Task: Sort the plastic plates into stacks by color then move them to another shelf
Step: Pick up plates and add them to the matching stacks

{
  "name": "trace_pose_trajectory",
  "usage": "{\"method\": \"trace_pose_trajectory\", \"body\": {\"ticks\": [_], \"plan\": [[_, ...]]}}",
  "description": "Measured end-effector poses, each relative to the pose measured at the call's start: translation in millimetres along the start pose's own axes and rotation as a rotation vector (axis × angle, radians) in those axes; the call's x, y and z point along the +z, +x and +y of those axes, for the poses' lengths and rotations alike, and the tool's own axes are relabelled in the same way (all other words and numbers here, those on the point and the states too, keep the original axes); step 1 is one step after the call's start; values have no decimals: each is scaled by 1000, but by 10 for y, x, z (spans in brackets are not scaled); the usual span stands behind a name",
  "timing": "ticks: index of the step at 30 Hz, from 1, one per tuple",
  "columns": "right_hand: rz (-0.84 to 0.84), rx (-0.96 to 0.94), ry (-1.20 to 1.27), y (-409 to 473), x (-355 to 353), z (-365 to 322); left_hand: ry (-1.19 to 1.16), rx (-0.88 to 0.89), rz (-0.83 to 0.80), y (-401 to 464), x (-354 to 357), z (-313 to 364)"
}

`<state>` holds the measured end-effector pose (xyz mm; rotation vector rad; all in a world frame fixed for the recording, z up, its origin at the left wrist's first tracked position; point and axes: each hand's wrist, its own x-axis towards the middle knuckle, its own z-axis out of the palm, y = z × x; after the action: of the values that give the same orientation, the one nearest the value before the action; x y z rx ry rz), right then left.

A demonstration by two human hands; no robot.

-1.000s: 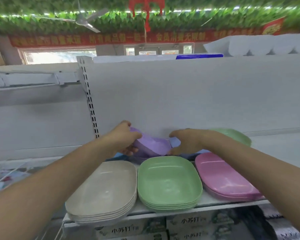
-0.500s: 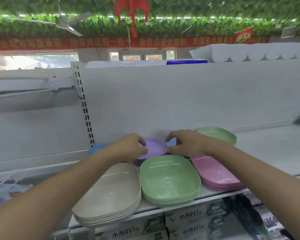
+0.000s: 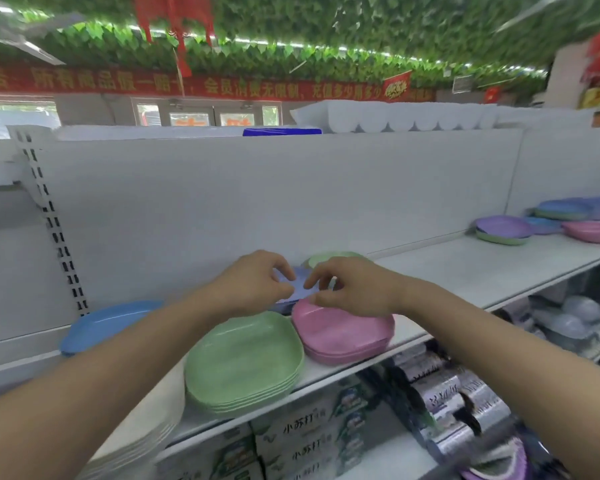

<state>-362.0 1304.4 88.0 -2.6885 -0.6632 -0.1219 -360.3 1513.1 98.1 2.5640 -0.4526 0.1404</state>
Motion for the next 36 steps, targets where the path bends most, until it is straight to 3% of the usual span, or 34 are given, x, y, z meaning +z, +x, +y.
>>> {"method": "trace_pose_trajectory", "body": {"ticks": [9,20,27,36], "plan": [[165,212,56,-1485,-884,1514,-69,268,-138,590,1056,1897],[288,385,58,-3043,-1802,3939,-104,390,-211,1519,2730,4102],[314,379,68,-3163,-2036,5096,-19,423,-234,2238,3476,4702],[417,365,75,-2532,-2290,6485,57,375,-163,3760,3870,4844]]}}
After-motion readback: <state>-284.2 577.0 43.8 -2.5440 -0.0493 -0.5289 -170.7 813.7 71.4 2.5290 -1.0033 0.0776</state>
